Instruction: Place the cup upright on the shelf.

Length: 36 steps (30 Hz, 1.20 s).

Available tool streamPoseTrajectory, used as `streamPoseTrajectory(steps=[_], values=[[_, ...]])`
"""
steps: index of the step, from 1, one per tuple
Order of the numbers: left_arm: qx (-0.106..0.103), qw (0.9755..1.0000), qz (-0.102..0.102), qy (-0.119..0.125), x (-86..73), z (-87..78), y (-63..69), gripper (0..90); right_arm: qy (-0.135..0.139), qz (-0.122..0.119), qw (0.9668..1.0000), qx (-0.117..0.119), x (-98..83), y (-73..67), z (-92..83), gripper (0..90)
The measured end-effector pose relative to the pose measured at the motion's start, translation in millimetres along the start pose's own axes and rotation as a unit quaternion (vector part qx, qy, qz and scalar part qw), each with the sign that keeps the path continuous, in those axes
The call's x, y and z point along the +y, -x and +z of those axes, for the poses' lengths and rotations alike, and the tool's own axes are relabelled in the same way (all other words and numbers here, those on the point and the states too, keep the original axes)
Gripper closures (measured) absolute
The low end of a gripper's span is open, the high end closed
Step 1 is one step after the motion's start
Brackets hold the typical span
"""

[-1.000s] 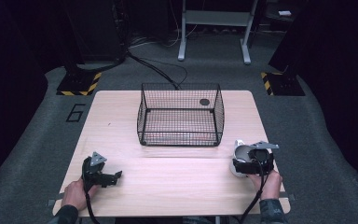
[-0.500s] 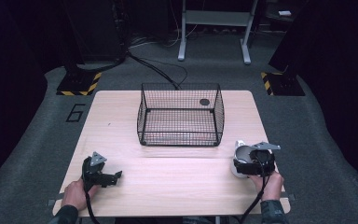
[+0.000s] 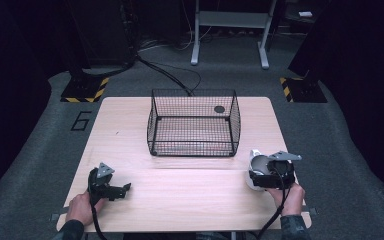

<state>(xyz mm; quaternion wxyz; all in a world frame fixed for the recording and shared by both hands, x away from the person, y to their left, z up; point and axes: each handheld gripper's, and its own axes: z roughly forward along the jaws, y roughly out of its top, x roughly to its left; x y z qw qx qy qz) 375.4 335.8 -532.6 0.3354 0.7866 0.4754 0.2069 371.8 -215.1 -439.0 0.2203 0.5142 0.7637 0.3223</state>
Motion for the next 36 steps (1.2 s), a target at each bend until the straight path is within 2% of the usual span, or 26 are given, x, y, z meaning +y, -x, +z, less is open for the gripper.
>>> streamPoseTrajectory(steps=[10, 15, 24, 26, 29, 30, 31, 36], values=[[0.0, 1.0, 0.0, 0.0, 0.0, 0.0, 0.0, 0.1, 0.002, -0.016, 0.9997, 0.018, 6.0, -8.4, -3.6, 6.3], [0.0, 1.0, 0.0, 0.0, 0.0, 0.0, 0.0, 0.1, 0.004, -0.016, 0.9996, 0.025, 8.7, -14.7, -2.4, 6.4], [0.0, 1.0, 0.0, 0.0, 0.0, 0.0, 0.0, 0.1, 0.006, -0.034, 0.9987, 0.037, 16.3, -24.0, -1.5, 6.4], [0.0, 1.0, 0.0, 0.0, 0.0, 0.0, 0.0, 0.1, 0.006, -0.03, 0.9986, 0.042, 18.3, -26.8, -1.4, 6.4], [0.0, 1.0, 0.0, 0.0, 0.0, 0.0, 0.0, 0.1, 0.003, -0.037, 0.9983, 0.045, 21.3, -29.8, -1.7, 6.4], [0.0, 1.0, 0.0, 0.0, 0.0, 0.0, 0.0, 0.1, 0.005, -0.046, 0.9979, 0.046, 22.1, -29.4, -1.4, 6.4], [0.0, 1.0, 0.0, 0.0, 0.0, 0.0, 0.0, 0.1, 0.004, -0.039, 0.998, 0.049, 23.4, -31.3, -1.8, 6.4], [0.0, 1.0, 0.0, 0.0, 0.0, 0.0, 0.0, 0.1, 0.007, -0.045, 0.9973, 0.057, 28.2, -35.2, -1.9, 6.4]])
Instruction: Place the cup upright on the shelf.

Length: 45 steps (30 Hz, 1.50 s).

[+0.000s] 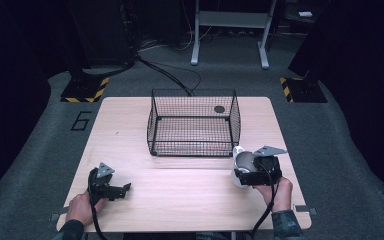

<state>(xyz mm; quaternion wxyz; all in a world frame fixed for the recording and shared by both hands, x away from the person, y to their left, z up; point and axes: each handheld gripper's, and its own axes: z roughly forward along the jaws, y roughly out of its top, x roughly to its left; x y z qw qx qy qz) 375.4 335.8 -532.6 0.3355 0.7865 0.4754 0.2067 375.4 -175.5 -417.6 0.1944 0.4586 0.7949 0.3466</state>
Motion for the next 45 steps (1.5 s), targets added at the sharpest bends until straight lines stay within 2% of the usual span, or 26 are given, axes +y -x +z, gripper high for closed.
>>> streamPoseTrajectory(steps=[6, 9, 10, 20, 38, 45], values=[[0.001, 1.0, 0.0, 0.0, 0.0, 0.0, 0.0, 0.1, 0.002, -0.013, 0.9999, 0.008, 7.7, -5.5, 0.9, 6.4], [0.001, 1.0, 0.0, 0.0, 0.0, 0.0, 0.0, 0.1, 0.004, -0.012, 0.9998, 0.012, 11.9, -9.3, 1.2, 6.4], [0.0, 1.0, 0.001, 0.0, 0.0, 0.0, -0.1, 0.1, 0.005, -0.02, 0.9997, 0.015, 13.3, -9.3, 1.6, 6.4], [0.001, 1.0, 0.0, -0.001, 0.1, -0.1, 0.0, 0.1, 0.01, -0.027, 0.9991, 0.031, 26.1, -17.4, 2.0, 6.4], [0.0, 1.0, 0.0, -0.001, 0.1, -0.1, 0.0, 0.1, 0.019, -0.047, 0.9979, 0.039, 47.2, -25.3, 0.4, 6.4], [0.0, 1.0, 0.0, 0.0, 0.0, 0.0, 0.0, 0.1, 0.03, -0.055, 0.9973, 0.039, 61.7, -27.8, -1.3, 6.4]])
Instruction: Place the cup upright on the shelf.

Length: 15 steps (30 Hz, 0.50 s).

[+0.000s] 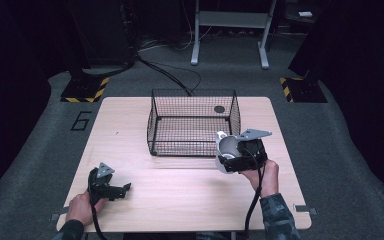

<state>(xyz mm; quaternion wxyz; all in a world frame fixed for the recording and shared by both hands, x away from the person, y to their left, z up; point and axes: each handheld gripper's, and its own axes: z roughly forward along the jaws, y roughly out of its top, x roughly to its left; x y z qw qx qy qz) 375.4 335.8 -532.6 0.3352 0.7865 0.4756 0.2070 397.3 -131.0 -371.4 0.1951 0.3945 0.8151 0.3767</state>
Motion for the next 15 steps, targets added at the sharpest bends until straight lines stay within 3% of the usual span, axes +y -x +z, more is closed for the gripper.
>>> streamPoseTrajectory(steps=[15], values=[[-0.003, 1.0, 0.003, -0.001, 0.1, -0.1, -0.4, 0.1, 0.012, -0.016, 0.9998, -0.001, 25.4, -1.6, 3.1, 6.4]])
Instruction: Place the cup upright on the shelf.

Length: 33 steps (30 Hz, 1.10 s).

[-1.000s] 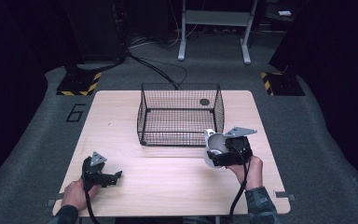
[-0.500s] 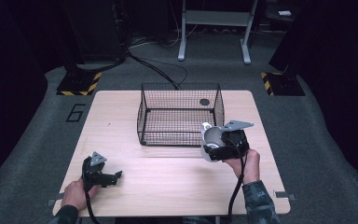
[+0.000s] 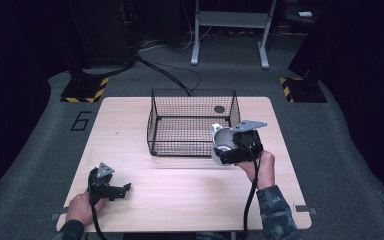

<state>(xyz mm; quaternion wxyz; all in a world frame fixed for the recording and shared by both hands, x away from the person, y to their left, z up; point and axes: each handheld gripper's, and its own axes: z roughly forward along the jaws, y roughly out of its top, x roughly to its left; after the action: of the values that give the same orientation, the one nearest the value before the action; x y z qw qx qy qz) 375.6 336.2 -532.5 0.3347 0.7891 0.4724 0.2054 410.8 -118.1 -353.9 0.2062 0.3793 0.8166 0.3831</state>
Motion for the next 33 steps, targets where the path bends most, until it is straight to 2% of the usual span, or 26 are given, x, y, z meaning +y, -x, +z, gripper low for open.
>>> streamPoseTrajectory(steps=[5, 10, 11, 15, 25, 27, 30, 32, 33], values=[[0.001, 1.0, 0.002, 0.001, 0.1, 0.2, -0.3, 0.1, 0.002, -0.016, 0.9999, 0.004, 12.6, 1.1, 2.1, 6.4], [0.001, 1.0, 0.002, 0.002, 0.1, 0.3, -0.3, 0.1, 0.003, -0.015, 0.9999, 0.006, 20.9, 0.0, 3.9, 6.4], [0.001, 1.0, 0.002, 0.002, 0.1, 0.2, -0.3, 0.1, 0.002, -0.025, 0.9997, 0.007, 25.3, 0.8, 5.7, 6.4], [0.001, 1.0, 0.002, 0.002, 0.1, 0.2, -0.3, 0.1, 0.003, -0.018, 0.9998, 0.009, 29.8, -0.1, 8.5, 6.4], [0.001, 1.0, 0.002, 0.002, 0.1, 0.3, -0.3, 0.1, 0.004, -0.027, 0.9995, 0.013, 46.0, 2.0, 20.7, 6.4], [0.001, 1.0, 0.002, 0.001, 0.2, 0.2, -0.3, 0.1, 0.006, -0.019, 0.9997, 0.013, 48.7, 1.0, 23.9, 6.4], [0.001, 1.0, 0.002, 0.001, 0.2, 0.1, -0.3, 0.1, 0.003, -0.026, 0.9995, 0.014, 52.7, 2.2, 27.9, 6.4], [0.001, 1.0, 0.002, 0.002, 0.1, 0.2, -0.4, 0.1, 0.008, -0.02, 0.9997, 0.013, 55.3, 2.0, 31.3, 6.4], [0.001, 1.0, 0.002, 0.002, 0.1, 0.2, -0.3, 0.1, 0.002, -0.023, 0.9996, 0.016, 57.0, 2.8, 31.8, 6.4]])
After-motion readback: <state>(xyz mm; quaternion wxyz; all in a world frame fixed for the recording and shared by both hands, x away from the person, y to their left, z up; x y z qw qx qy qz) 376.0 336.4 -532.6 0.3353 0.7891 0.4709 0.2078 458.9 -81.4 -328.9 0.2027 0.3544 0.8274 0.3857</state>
